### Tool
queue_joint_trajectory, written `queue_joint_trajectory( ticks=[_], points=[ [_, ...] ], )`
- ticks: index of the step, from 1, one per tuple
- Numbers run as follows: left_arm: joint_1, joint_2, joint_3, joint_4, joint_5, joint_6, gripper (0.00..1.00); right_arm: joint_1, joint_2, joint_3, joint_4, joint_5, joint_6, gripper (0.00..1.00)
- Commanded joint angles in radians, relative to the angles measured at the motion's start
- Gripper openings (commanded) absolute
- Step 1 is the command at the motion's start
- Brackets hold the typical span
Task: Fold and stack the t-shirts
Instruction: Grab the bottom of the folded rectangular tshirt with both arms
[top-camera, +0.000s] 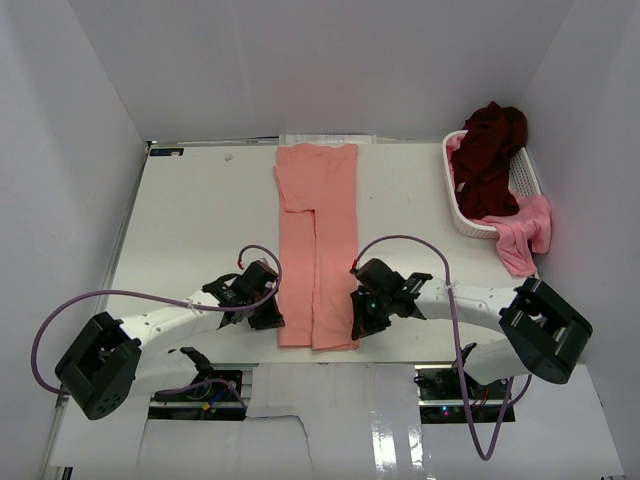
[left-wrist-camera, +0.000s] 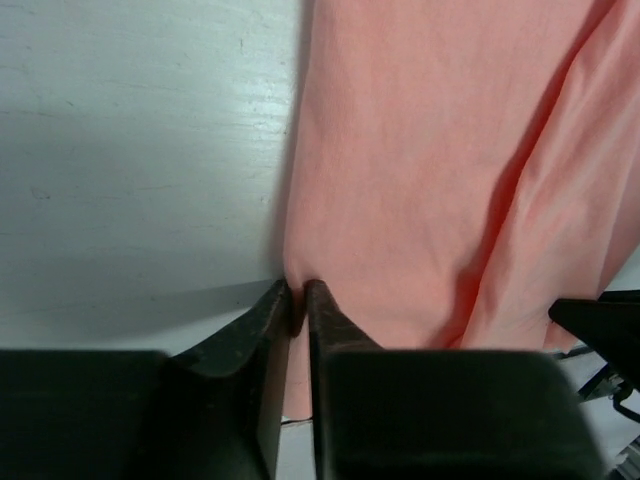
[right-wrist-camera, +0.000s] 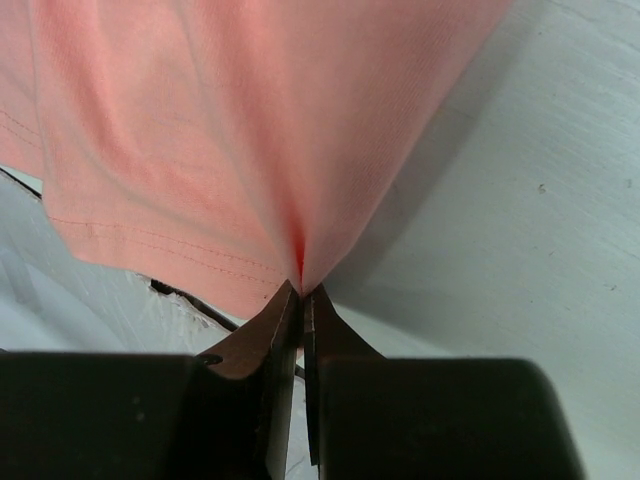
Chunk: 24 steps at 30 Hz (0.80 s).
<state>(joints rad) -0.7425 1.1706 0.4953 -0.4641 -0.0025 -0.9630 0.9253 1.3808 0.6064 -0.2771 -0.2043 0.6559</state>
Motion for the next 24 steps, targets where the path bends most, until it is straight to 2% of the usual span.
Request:
queue_joint_trajectory(
  ticks=[1, 2, 7, 24],
  points=[
    [-0.009, 0.018, -0.052, -0.093, -0.011, 0.003, 0.20, 0.004, -0.002, -0.020, -0.004, 0.011, 0.007, 0.08],
    [-0.009, 0.015, -0.052, -0.094, -0.013, -0.002, 0.12, 0.004, -0.005, -0.023, -0.004, 0.009, 0.007, 0.08],
    [-0.011, 0.018, -0.070, -0.094, -0.016, -0.025, 0.00, 0.004, -0.019, -0.051, -0.004, 0.013, 0.014, 0.08],
    [-0.011, -0.031, -0.139, -0.099, -0.005, -0.094, 0.00, 0.003, -0.049, -0.105, -0.034, 0.046, 0.039, 0.08]
  ],
)
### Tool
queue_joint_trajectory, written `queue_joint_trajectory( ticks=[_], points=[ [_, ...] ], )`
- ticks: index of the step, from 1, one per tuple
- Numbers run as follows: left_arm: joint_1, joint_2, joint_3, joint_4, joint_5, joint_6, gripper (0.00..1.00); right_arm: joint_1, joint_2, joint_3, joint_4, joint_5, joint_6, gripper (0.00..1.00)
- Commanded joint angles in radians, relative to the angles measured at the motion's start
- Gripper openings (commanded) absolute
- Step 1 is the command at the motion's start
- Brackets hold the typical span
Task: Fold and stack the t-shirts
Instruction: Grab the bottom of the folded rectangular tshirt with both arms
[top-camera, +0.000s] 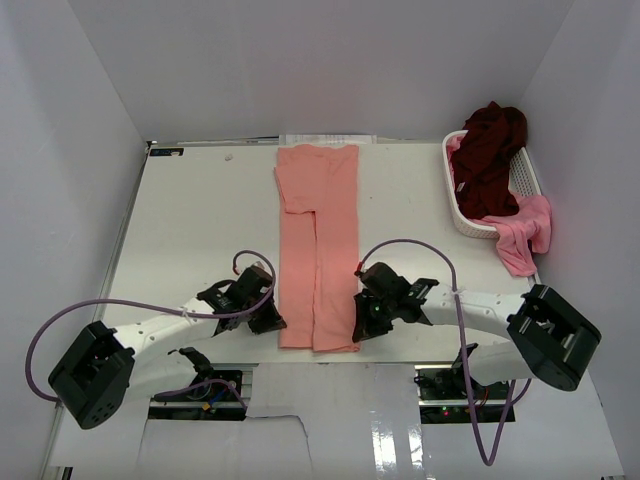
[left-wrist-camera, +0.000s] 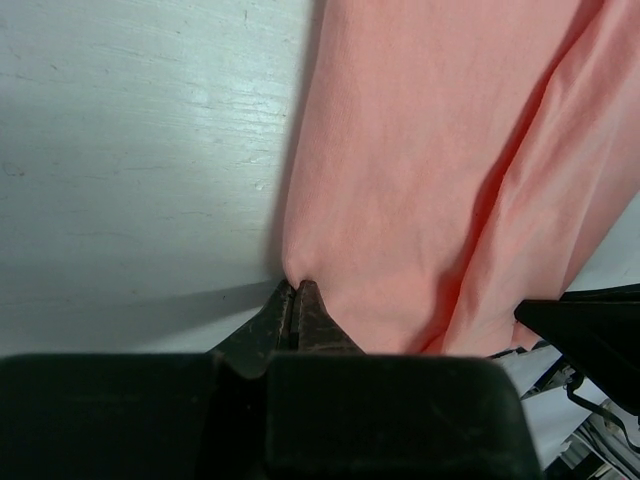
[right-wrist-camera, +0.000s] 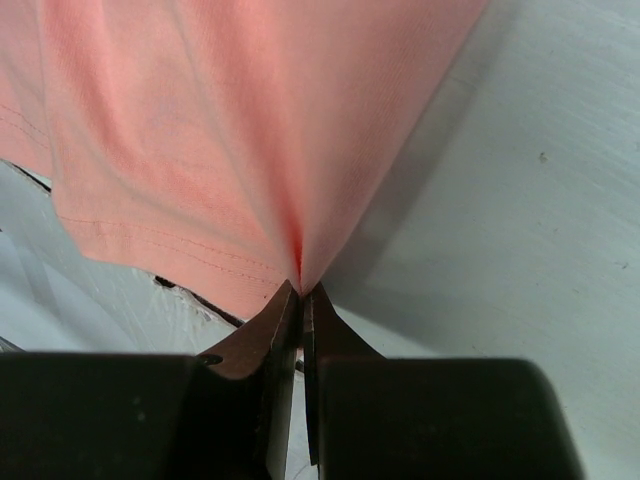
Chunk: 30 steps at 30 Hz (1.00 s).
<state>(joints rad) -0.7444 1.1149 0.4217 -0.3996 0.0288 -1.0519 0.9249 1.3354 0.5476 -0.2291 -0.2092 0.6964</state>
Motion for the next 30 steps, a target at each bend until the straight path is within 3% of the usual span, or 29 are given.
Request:
queue_joint_trajectory(
  ticks=[1, 15, 25, 26, 29, 30],
  points=[
    [-0.009, 0.022, -0.066, -0.165, -0.035, -0.011, 0.00, 0.002, -0.007, -0.049, -0.091, 0.062, 0.002, 0.08],
    [-0.009, 0.123, 0.008, -0.242, -0.078, -0.020, 0.00, -0.001, -0.005, -0.003, -0.214, 0.180, -0.020, 0.08],
    [-0.018, 0.158, 0.017, -0.240, -0.052, -0.017, 0.00, -0.003, 0.022, -0.008, -0.165, 0.111, -0.035, 0.08],
    [-0.019, 0.160, 0.019, -0.240, -0.047, -0.016, 0.01, -0.003, 0.022, -0.006, -0.162, 0.102, -0.040, 0.23],
    [-0.021, 0.157, 0.026, -0.240, -0.033, -0.013, 0.07, -0.003, 0.008, 0.003, -0.156, 0.085, -0.041, 0.53],
    [-0.021, 0.152, 0.028, -0.242, -0.030, -0.011, 0.08, -0.004, 0.002, 0.005, -0.157, 0.083, -0.041, 0.54]
  ],
)
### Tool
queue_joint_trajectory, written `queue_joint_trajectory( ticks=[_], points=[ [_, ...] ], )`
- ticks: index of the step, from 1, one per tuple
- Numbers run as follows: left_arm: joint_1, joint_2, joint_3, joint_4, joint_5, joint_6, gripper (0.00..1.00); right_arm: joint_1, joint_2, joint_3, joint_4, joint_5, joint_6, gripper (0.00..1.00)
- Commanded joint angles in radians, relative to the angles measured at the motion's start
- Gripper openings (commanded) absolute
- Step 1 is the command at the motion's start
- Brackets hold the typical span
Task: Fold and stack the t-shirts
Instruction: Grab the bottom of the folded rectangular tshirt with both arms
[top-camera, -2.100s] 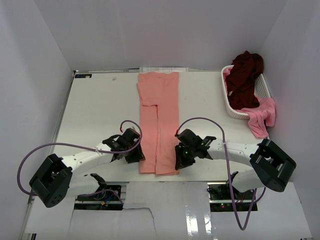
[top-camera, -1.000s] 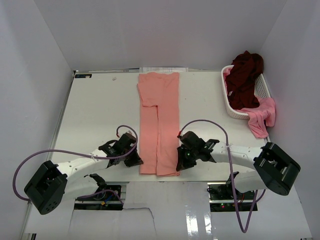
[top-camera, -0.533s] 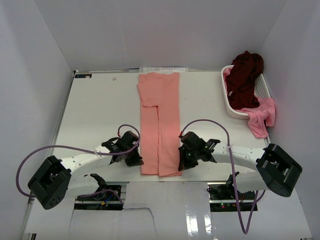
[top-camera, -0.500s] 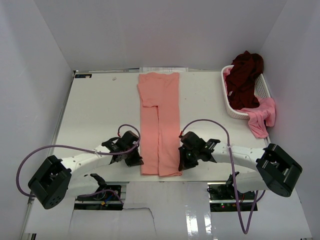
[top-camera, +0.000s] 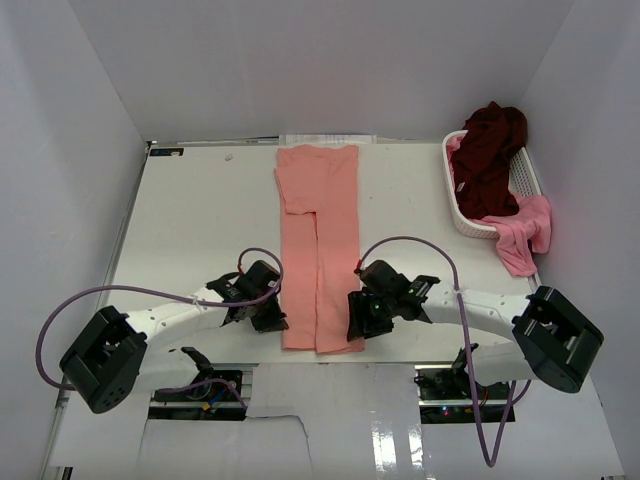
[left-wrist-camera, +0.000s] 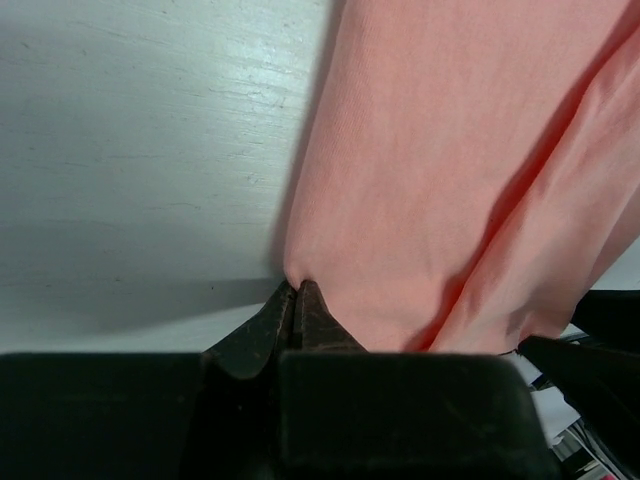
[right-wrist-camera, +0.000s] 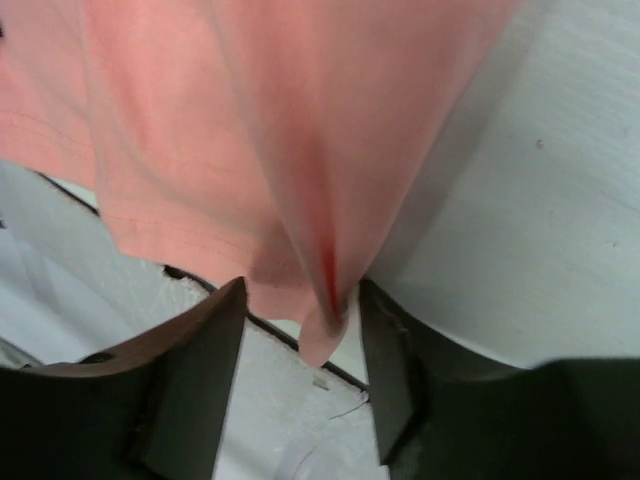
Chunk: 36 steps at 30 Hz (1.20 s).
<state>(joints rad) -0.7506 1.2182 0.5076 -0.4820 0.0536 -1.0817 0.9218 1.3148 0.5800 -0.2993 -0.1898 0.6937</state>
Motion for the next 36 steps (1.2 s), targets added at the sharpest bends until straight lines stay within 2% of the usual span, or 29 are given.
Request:
queue_joint_trajectory(
  ticks=[1, 3, 7, 11, 15, 19, 23, 30, 33, 35, 36],
  points=[
    [-0.015, 0.043, -0.063, -0.158, -0.055, 0.016, 0.09, -0.006, 0.006, -0.031, -0.086, 0.056, -0.036, 0.60],
    [-0.015, 0.026, -0.069, -0.158, -0.055, 0.005, 0.12, -0.026, -0.011, -0.037, -0.083, 0.044, -0.039, 0.64],
    [-0.015, -0.009, -0.101, -0.159, 0.002, -0.023, 0.15, -0.081, -0.066, -0.100, -0.066, -0.008, -0.042, 0.64],
    [-0.016, -0.054, -0.130, -0.158, 0.028, -0.041, 0.19, -0.142, -0.097, -0.187, 0.029, -0.101, -0.037, 0.63],
    [-0.015, -0.089, -0.142, -0.165, 0.054, -0.046, 0.24, -0.146, -0.074, -0.223, 0.087, -0.163, -0.026, 0.62],
    [-0.015, -0.088, -0.132, -0.176, 0.045, -0.044, 0.33, -0.146, -0.060, -0.244, 0.141, -0.207, -0.010, 0.62],
    [-0.015, -0.059, -0.118, -0.178, 0.058, -0.041, 0.34, -0.146, -0.040, -0.259, 0.161, -0.218, -0.008, 0.56],
    [-0.018, -0.097, -0.132, -0.179, 0.097, -0.049, 0.36, -0.146, -0.080, -0.301, 0.152, -0.221, 0.004, 0.56],
    [-0.020, -0.095, -0.139, -0.179, 0.100, -0.055, 0.35, -0.146, -0.088, -0.318, 0.149, -0.215, 0.006, 0.53],
    [-0.024, -0.086, -0.142, -0.175, 0.095, -0.057, 0.34, -0.146, -0.083, -0.321, 0.152, -0.214, 0.006, 0.40],
    [-0.026, -0.076, -0.146, -0.167, 0.095, -0.057, 0.31, -0.146, -0.078, -0.321, 0.152, -0.212, 0.004, 0.30]
  ],
)
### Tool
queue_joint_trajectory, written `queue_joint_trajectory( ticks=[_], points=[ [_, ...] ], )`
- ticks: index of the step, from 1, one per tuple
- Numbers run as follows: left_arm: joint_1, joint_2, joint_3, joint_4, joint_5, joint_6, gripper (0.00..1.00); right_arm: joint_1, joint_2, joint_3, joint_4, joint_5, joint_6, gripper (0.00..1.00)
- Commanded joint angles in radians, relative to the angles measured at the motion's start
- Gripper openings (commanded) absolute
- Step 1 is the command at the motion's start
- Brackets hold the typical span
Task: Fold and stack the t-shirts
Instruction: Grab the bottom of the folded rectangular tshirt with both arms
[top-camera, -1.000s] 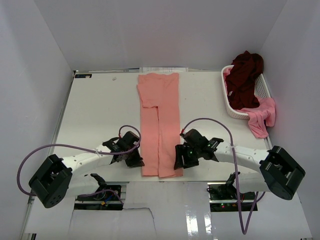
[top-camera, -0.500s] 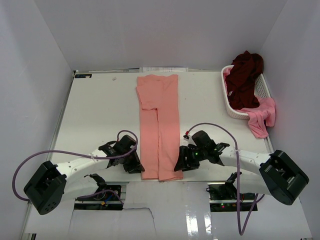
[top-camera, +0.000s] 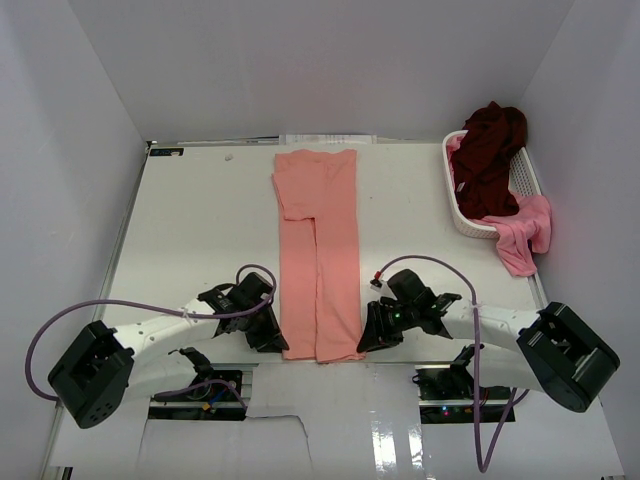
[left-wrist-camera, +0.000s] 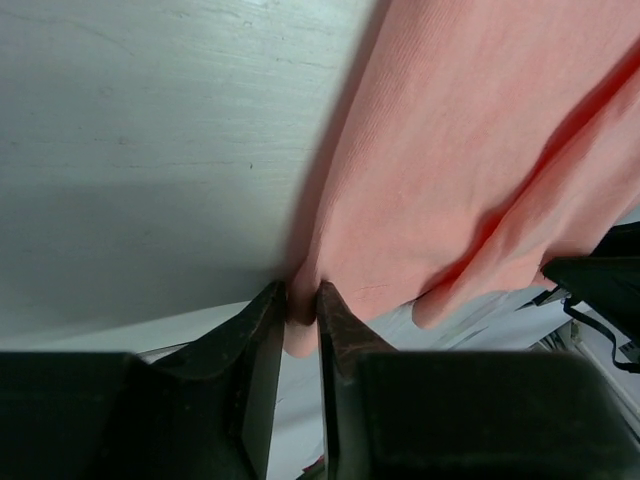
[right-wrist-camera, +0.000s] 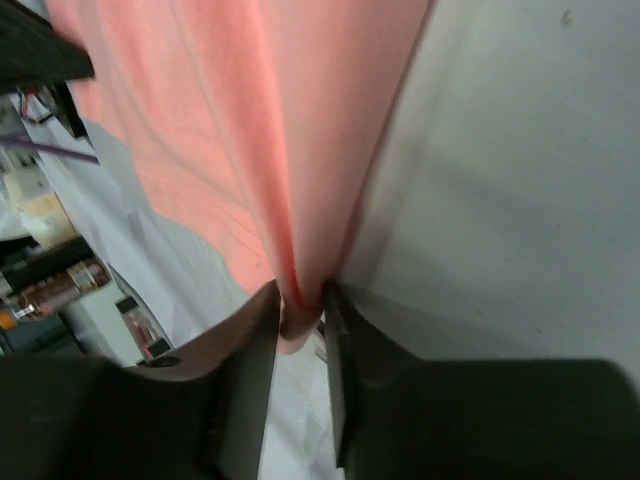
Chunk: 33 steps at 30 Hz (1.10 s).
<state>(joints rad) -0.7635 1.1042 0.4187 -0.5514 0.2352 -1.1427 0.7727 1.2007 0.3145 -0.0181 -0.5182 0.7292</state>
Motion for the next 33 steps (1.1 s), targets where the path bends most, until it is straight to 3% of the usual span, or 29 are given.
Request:
queue_joint_trajectory(
  ticks=[1, 3, 5, 6, 13, 19, 33],
  points=[
    [-0.013, 0.045, -0.058, -0.094, -0.088, 0.003, 0.28, 0.004, 0.042, -0.052, -0.129, 0.116, -0.033, 0.25],
    [-0.014, 0.055, -0.061, -0.087, -0.091, 0.001, 0.21, 0.004, 0.056, -0.048, -0.134, 0.119, -0.039, 0.08],
    [-0.014, 0.060, -0.064, -0.079, -0.091, 0.001, 0.13, 0.004, 0.057, -0.041, -0.137, 0.121, -0.042, 0.08],
    [-0.016, 0.062, -0.064, -0.071, -0.089, 0.000, 0.00, 0.004, 0.054, -0.035, -0.146, 0.122, -0.043, 0.08],
    [-0.017, 0.028, -0.037, -0.090, -0.073, 0.008, 0.00, 0.004, -0.024, 0.014, -0.278, 0.164, -0.066, 0.08],
    [-0.016, -0.035, 0.084, -0.240, -0.108, 0.004, 0.00, 0.004, -0.099, 0.093, -0.387, 0.178, -0.088, 0.08],
    [-0.011, 0.014, 0.199, -0.219, -0.076, 0.026, 0.00, 0.002, -0.024, 0.239, -0.396, 0.136, -0.131, 0.08]
  ],
)
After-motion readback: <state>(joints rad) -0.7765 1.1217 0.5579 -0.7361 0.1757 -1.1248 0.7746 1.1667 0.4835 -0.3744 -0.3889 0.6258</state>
